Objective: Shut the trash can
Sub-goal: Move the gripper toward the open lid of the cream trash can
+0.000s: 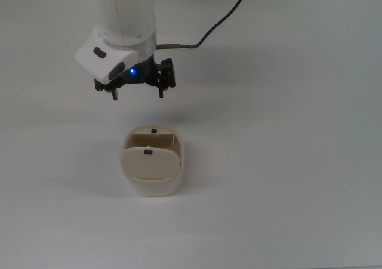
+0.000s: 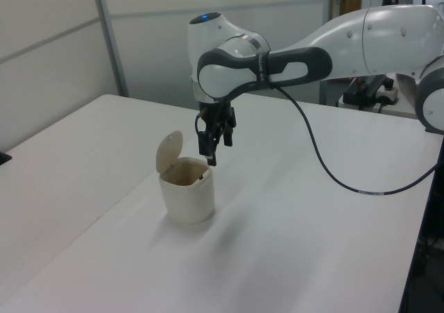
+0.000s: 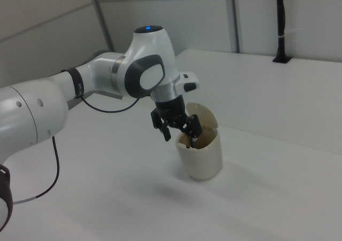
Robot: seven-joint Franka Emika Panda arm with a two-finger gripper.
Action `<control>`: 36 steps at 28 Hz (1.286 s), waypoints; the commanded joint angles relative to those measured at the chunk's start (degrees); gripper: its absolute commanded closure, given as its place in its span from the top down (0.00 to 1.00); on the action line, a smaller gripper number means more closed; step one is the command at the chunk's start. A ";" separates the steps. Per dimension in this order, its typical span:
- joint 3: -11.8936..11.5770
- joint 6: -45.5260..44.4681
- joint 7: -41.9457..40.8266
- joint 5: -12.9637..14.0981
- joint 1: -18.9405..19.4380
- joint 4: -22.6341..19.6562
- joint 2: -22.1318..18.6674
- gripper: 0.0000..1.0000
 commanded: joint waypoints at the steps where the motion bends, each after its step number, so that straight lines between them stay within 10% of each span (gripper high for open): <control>1: -0.33 -1.91 -0.51 -1.19 0.05 -0.14 -0.64 1.00; 14: -0.59 -1.83 -0.94 -1.29 -0.05 -0.14 -0.73 0.69; 20: -0.50 -1.30 -0.95 -0.85 -0.05 -0.05 -0.64 0.00; 36: -0.50 -1.74 -2.18 -0.58 -0.40 0.21 -1.17 0.00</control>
